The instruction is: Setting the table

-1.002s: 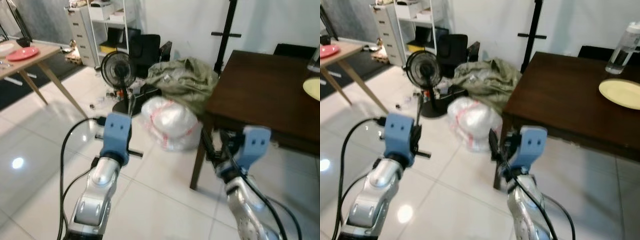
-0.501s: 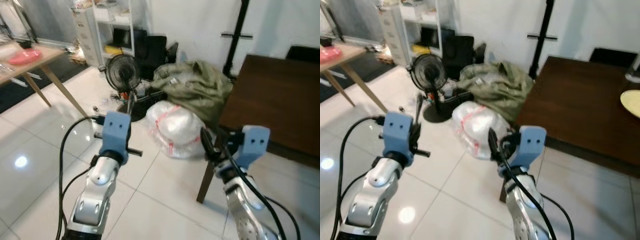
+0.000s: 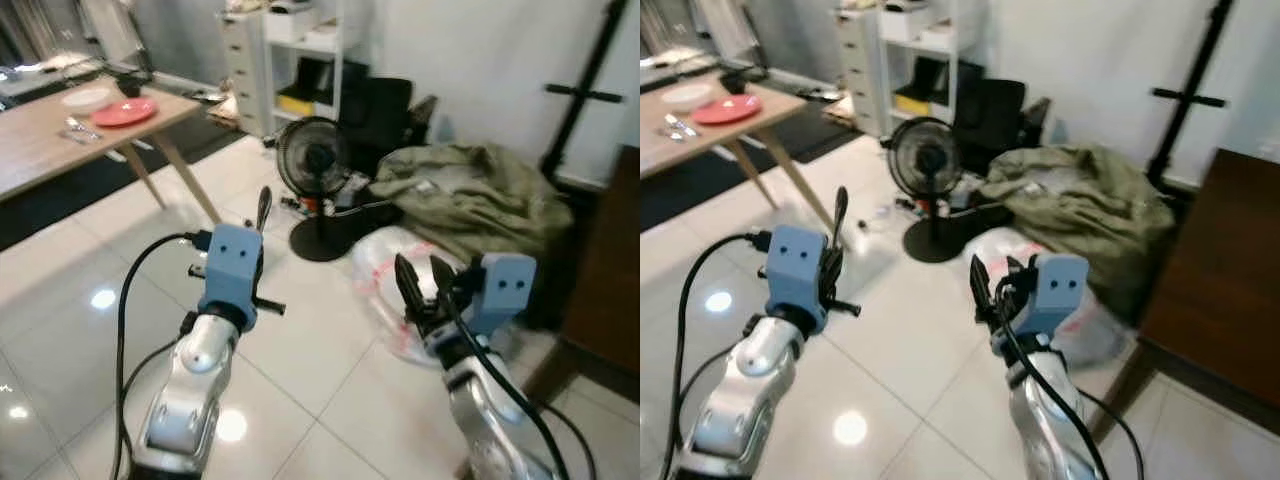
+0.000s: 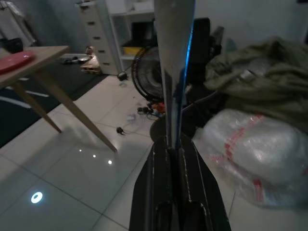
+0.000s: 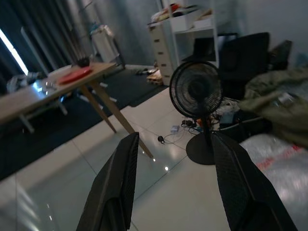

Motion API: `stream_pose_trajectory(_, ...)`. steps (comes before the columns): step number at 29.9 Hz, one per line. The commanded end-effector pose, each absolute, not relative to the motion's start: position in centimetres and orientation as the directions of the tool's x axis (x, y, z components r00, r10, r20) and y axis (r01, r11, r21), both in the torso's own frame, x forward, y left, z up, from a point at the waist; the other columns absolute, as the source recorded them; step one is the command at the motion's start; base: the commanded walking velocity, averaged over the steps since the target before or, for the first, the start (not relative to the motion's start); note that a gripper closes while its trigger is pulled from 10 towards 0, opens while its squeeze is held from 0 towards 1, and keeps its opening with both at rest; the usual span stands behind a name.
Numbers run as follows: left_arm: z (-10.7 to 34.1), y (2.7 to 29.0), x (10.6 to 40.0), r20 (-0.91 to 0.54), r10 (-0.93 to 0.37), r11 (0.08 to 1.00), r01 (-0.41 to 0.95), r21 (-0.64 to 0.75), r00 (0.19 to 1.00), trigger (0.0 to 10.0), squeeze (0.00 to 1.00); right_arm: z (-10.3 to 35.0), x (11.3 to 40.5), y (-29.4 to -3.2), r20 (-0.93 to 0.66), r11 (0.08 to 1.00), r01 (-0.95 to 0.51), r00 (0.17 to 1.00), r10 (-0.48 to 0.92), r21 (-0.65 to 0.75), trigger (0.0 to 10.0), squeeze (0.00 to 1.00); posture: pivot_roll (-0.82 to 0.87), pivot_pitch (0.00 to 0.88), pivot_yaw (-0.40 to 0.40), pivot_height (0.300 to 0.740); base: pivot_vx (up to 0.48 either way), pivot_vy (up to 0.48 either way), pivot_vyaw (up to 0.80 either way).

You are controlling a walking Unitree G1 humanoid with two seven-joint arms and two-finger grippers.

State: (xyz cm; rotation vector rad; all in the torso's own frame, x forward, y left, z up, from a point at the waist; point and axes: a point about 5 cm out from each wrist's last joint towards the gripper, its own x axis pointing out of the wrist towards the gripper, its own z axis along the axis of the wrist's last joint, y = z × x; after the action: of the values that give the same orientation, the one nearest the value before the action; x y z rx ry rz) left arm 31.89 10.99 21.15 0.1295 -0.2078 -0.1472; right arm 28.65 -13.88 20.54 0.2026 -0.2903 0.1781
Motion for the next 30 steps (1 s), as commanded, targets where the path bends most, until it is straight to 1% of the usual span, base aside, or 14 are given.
stream_pose_trajectory(1, 20.90, 11.79, 31.77, 0.192, -0.134, 0.983, 0.106, 0.147, 0.972, 10.0, 0.00, 20.67, 28.50, -13.04, 0.312, 0.953, -0.237, 0.935, 0.170, 0.190, 10.0, 0.00, -0.04, 0.080, 0.139, 0.740, 0.480, 0.000, 0.79)
stream_pose_trajectory(25, 20.89, 12.15, 31.73, 0.198, -0.100, 0.987, 0.072, 0.144, 0.975, 10.0, 0.00, 20.74, 28.71, -12.77, 0.319, 0.946, -0.256, 0.930, 0.185, 0.200, 10.0, 0.00, -0.02, 0.072, 0.136, 0.740, 0.480, 0.000, 0.79)
stream_pose_trajectory(28, 20.91, 12.19, 31.75, 0.198, -0.095, 0.987, 0.067, 0.143, 0.975, 10.0, 0.00, 20.76, 28.75, -12.75, 0.320, 0.945, -0.258, 0.929, 0.185, 0.203, 10.0, 0.00, -0.02, 0.072, 0.135, 0.740, 0.480, 0.000, 0.65)
stream_pose_trajectory(30, 20.91, 12.20, 31.75, 0.199, -0.093, 0.988, 0.065, 0.142, 0.976, 10.0, 0.00, 20.77, 28.76, -12.75, 0.321, 0.944, -0.258, 0.929, 0.185, 0.205, 10.0, 0.00, -0.02, 0.072, 0.135, 0.740, 0.480, 0.000, 0.00)
